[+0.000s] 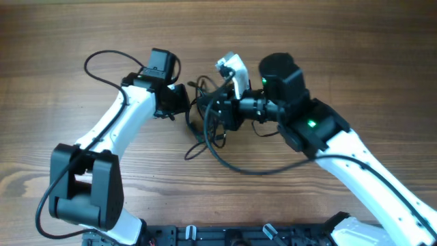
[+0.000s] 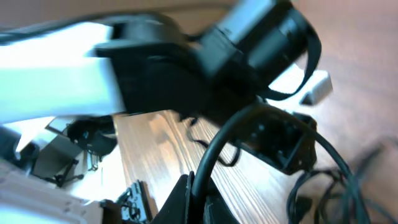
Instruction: Untangle cables
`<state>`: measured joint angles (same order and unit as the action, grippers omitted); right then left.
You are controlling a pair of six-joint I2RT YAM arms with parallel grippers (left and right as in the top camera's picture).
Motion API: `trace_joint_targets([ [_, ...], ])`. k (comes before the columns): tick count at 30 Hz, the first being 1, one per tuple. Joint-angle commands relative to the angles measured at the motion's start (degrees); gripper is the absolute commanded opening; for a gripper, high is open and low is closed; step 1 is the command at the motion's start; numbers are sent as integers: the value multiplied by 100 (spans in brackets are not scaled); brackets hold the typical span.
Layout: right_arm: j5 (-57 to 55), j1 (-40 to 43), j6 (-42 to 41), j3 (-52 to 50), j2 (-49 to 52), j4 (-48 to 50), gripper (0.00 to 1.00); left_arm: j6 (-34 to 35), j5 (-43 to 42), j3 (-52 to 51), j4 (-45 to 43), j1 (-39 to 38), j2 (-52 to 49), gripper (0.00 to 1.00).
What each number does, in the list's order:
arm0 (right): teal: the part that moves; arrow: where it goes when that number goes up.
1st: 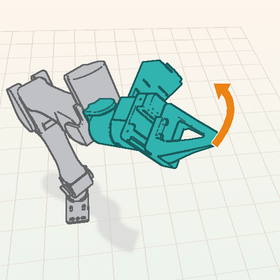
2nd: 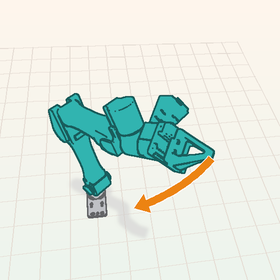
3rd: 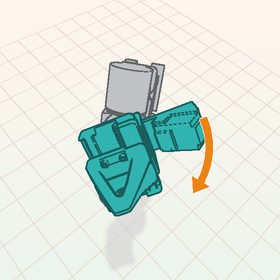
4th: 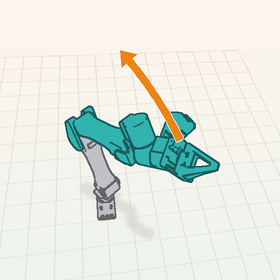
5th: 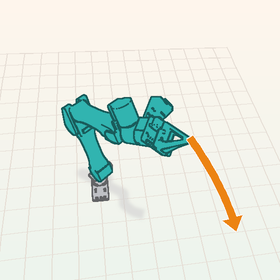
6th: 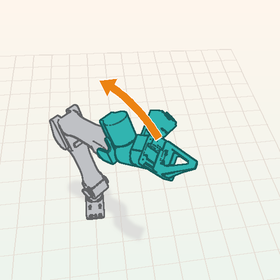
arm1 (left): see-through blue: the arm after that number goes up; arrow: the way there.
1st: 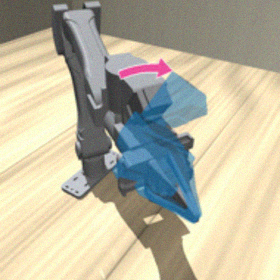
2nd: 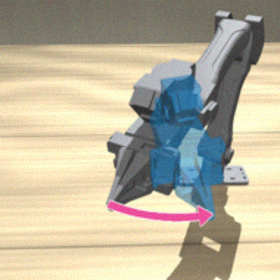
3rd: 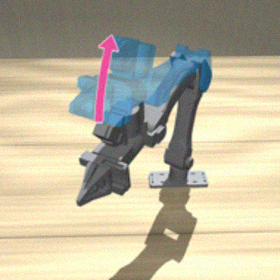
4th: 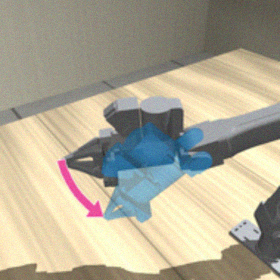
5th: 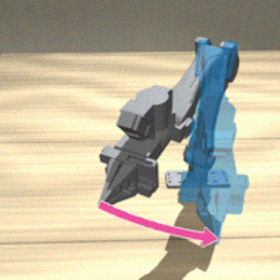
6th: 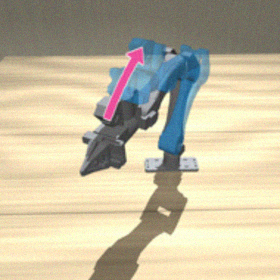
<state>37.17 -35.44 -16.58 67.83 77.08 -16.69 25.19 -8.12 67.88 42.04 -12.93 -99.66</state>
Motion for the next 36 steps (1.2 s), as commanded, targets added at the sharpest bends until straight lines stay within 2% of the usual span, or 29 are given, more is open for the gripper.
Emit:
trace_joint_targets([
  [1, 278, -15, 313, 9, -334, 168, 4, 13, -1298, -37, -28, 540, -66, 36],
  [5, 282, -15, 308, 9, -343, 160, 4, -688, -2955, -37, -184, 1189, -66, 58],
  [8, 372, -15, 304, 9, -343, 166, 4, -1213, -3928, -37, -247, 1604, -66, 70],
  [9, 507, -15, 304, 9, -343, 203, 4, -1587, -4369, -37, -245, 1757, -66, 75],
  [12, 859, -15, 295, 9, -343, 304, 4, -2411, -5097, -37, -175, 2013, -66, 81],
  [17, 1075, -15, 232, 9, -343, 376, 4, -3552, -5289, -37, 116, 2151, -66, 81],
  [24, 1075, -15, 136, 9, -343, 356, 4, -4946, -5294, -39, 914, 1996, -66, 75],
  [27, 1073, -15, 133, 9, -343, 356, 4, -5211, -5294, -39, 1110, 1875, -66, 75],
  [36, 1075, -15, -9, 9, -341, 350, 4, -5351, -5246, -39, 981, 1379, -66, 69],
])
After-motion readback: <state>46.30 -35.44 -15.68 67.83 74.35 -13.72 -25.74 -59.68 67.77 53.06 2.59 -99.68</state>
